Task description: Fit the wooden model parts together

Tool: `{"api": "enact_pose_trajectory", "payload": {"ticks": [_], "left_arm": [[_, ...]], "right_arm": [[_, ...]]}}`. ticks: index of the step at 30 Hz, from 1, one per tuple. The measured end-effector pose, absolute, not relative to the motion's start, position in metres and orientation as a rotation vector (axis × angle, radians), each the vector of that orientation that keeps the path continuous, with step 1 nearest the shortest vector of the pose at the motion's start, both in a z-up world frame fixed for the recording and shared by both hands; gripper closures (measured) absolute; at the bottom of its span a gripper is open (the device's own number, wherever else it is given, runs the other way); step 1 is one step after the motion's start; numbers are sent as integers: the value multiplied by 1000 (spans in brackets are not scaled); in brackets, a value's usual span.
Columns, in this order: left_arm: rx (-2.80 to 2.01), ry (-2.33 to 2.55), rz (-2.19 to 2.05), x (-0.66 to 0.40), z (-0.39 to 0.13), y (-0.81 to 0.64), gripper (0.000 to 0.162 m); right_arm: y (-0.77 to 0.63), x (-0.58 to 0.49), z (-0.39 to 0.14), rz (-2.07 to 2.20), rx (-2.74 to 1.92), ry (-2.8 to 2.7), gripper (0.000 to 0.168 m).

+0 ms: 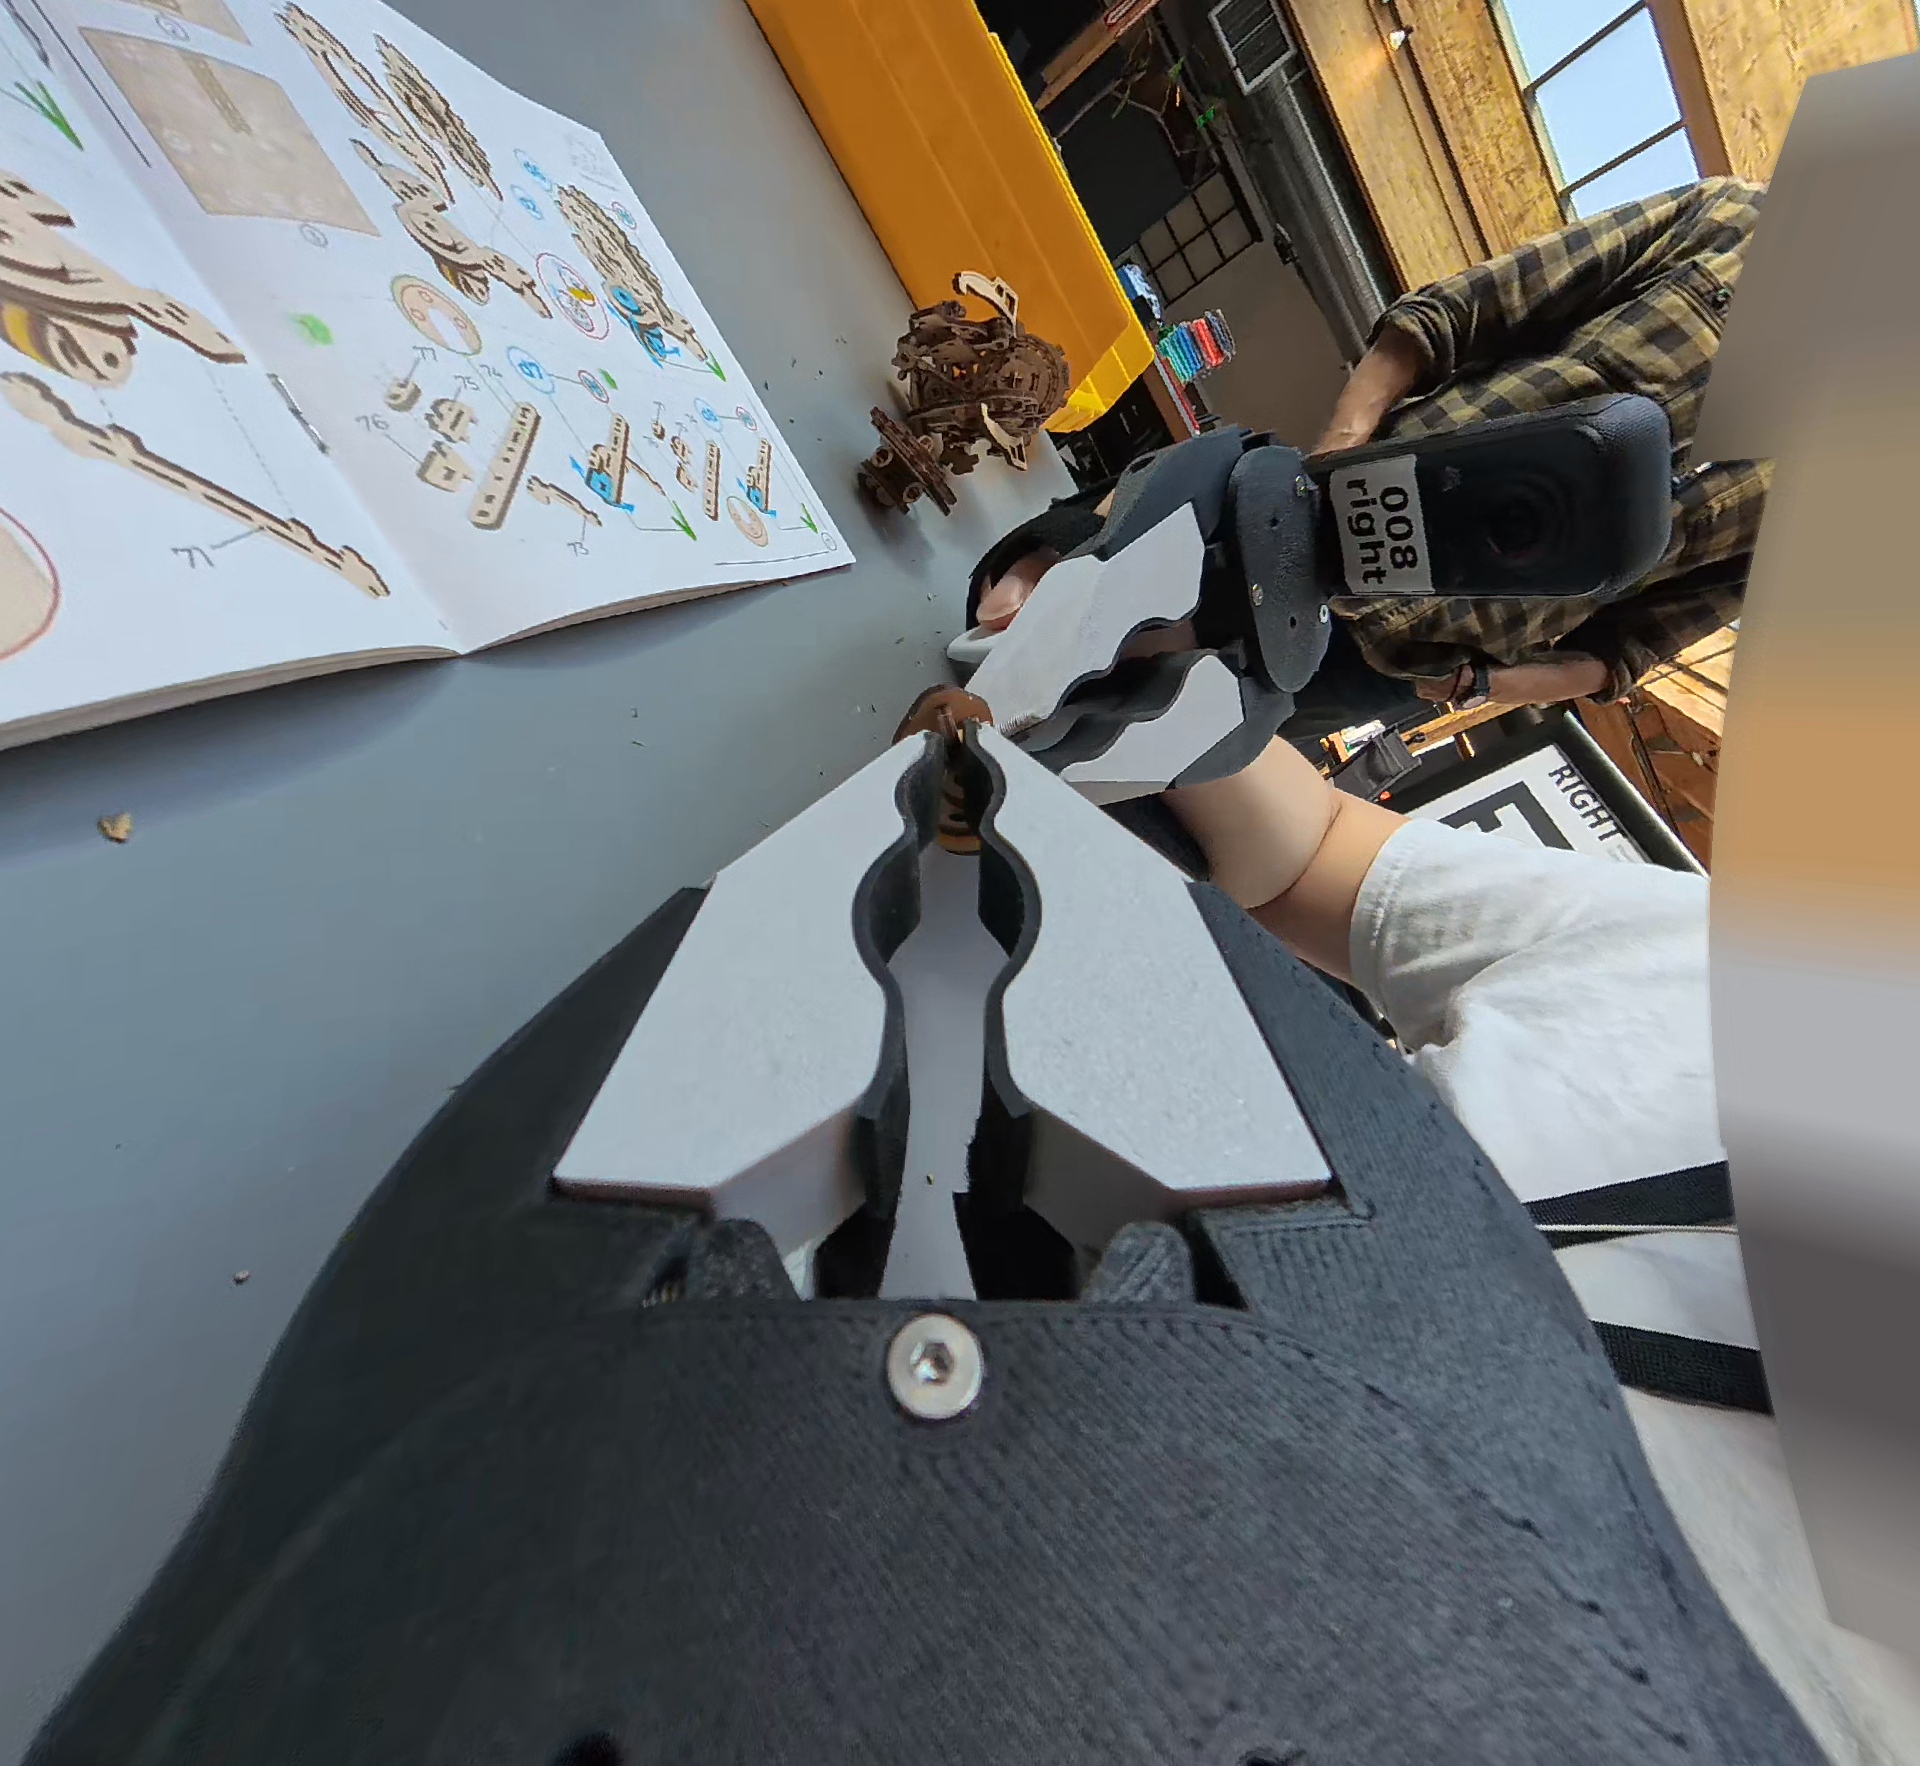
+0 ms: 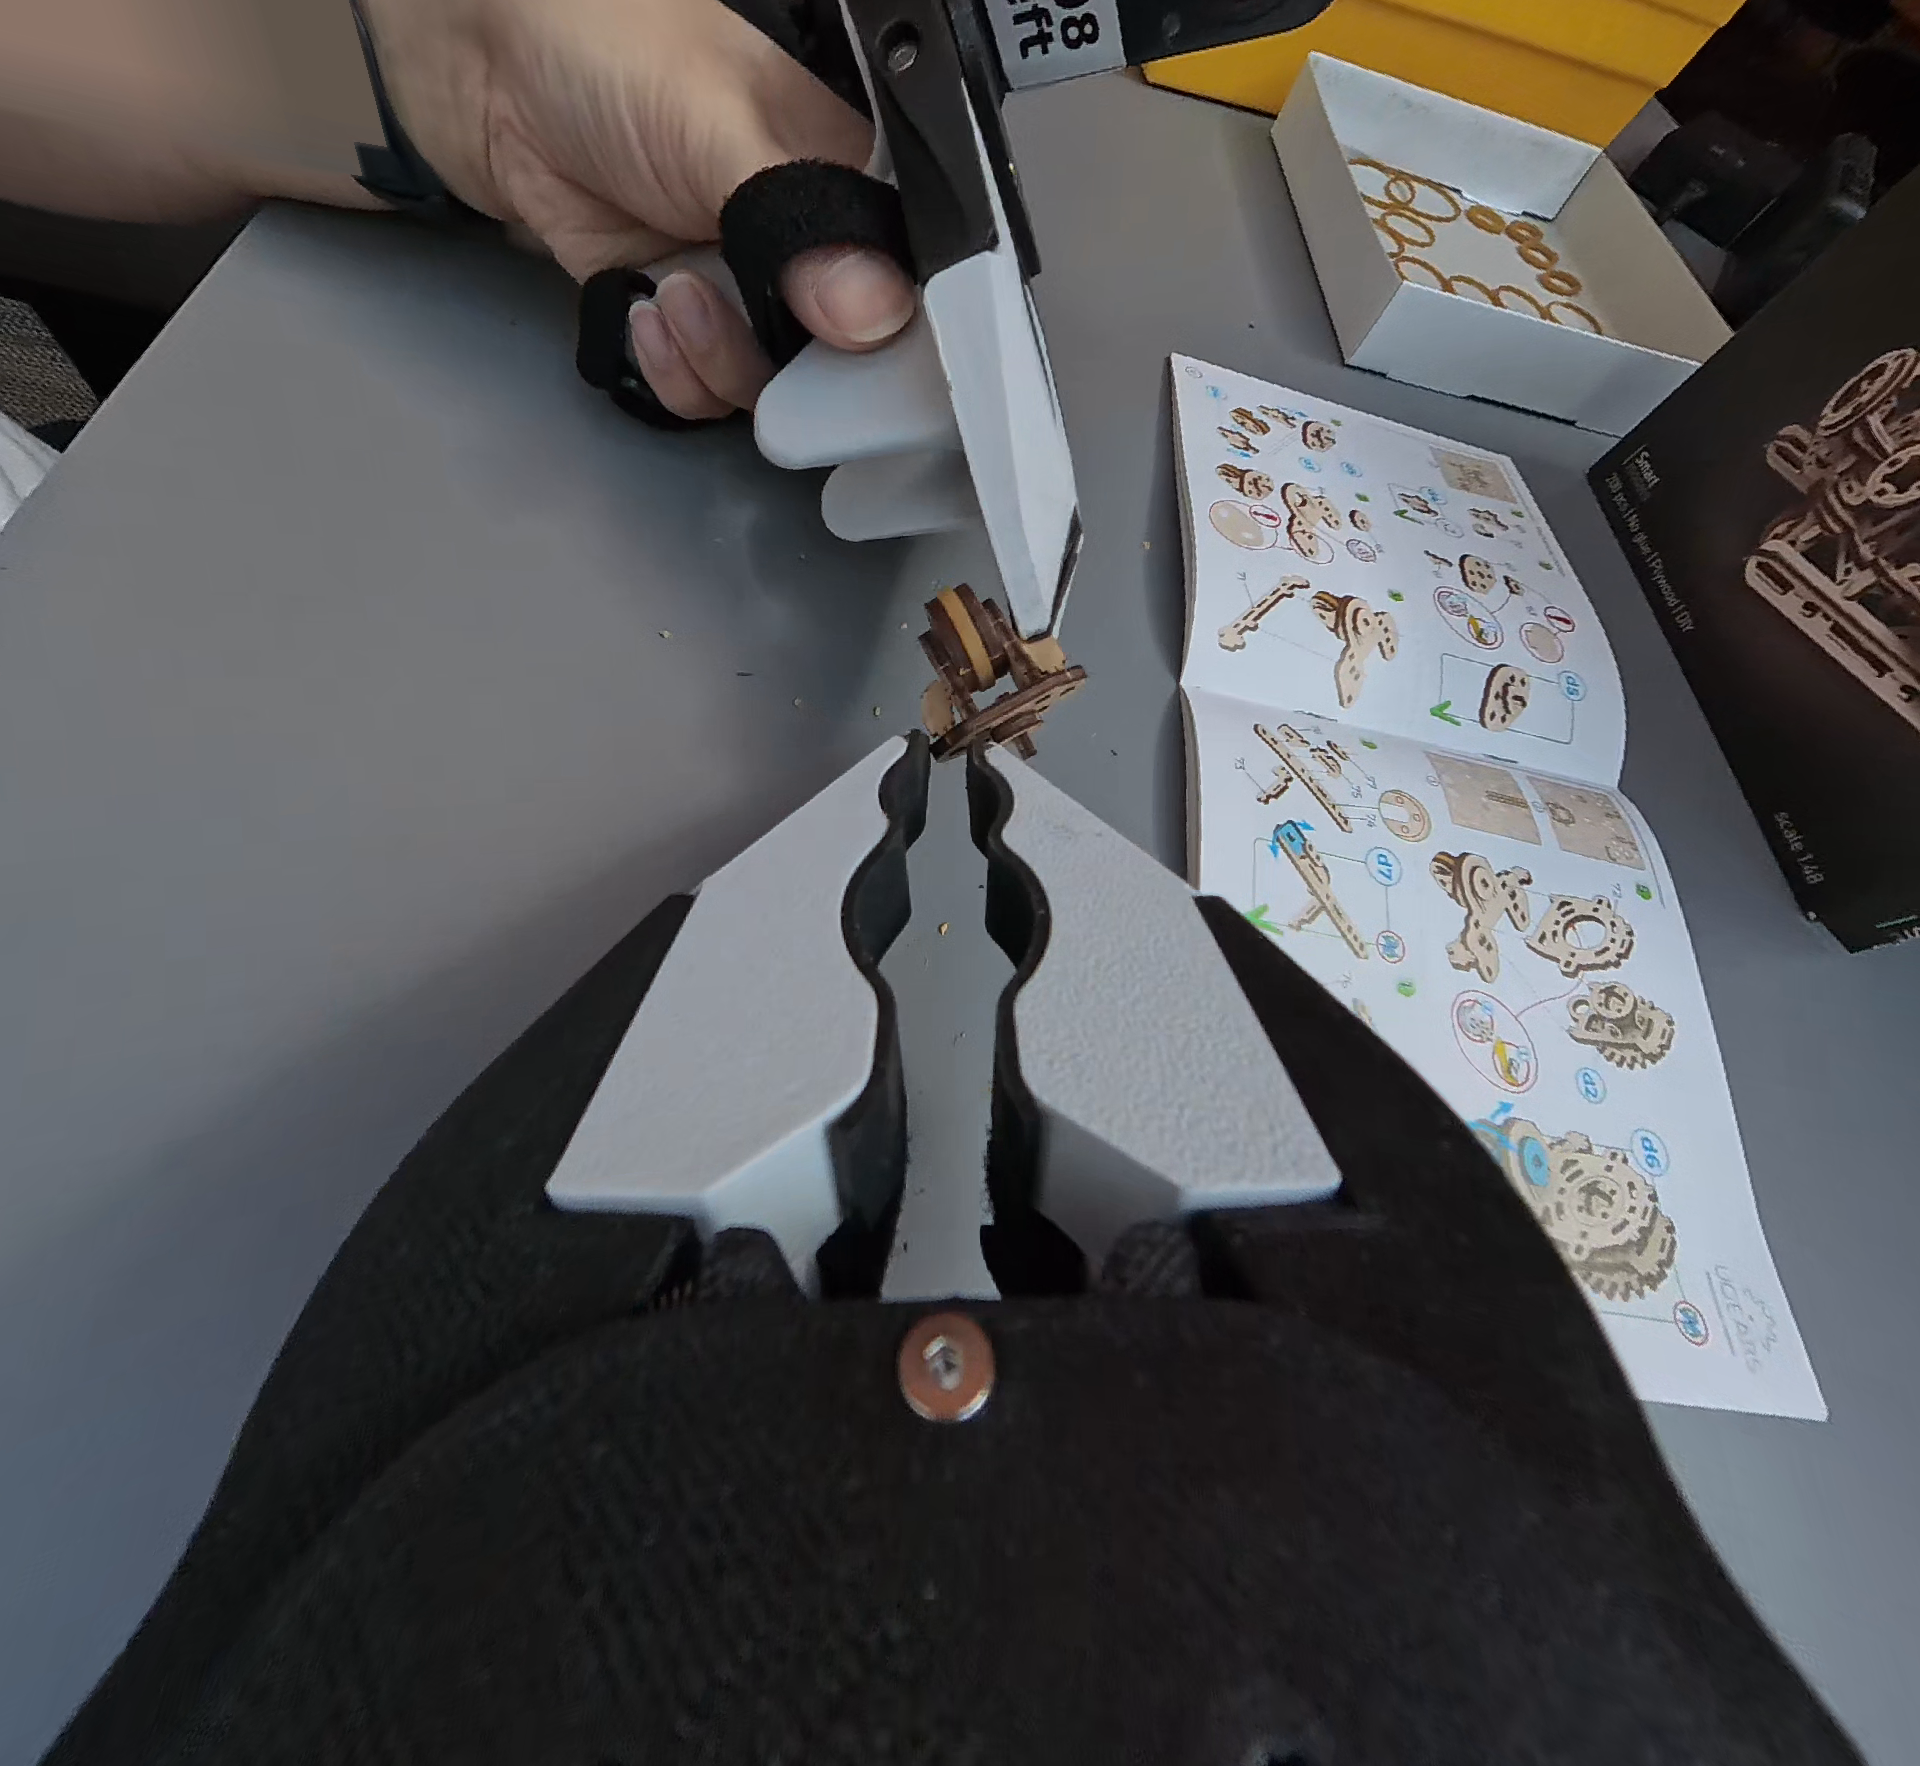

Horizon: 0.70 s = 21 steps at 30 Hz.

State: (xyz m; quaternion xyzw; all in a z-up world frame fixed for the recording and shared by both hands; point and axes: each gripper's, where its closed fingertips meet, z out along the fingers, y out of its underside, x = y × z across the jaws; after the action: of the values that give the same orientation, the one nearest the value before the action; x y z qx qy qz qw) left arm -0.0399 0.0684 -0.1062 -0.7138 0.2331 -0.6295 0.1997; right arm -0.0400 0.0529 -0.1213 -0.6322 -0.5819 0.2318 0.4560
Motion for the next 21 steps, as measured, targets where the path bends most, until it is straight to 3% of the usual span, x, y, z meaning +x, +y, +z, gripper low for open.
{"api": "enact_pose_trajectory", "payload": {"ticks": [13,21], "left_arm": [[-2192,826,-1557,-35,-136,60,162],[-2188,858,-1546,-34,-137,57,162]], "right_arm": [[42,-39,-154,582,-1691,-1589,165],[38,-35,-154,679,-1762,-1558,156]]}}
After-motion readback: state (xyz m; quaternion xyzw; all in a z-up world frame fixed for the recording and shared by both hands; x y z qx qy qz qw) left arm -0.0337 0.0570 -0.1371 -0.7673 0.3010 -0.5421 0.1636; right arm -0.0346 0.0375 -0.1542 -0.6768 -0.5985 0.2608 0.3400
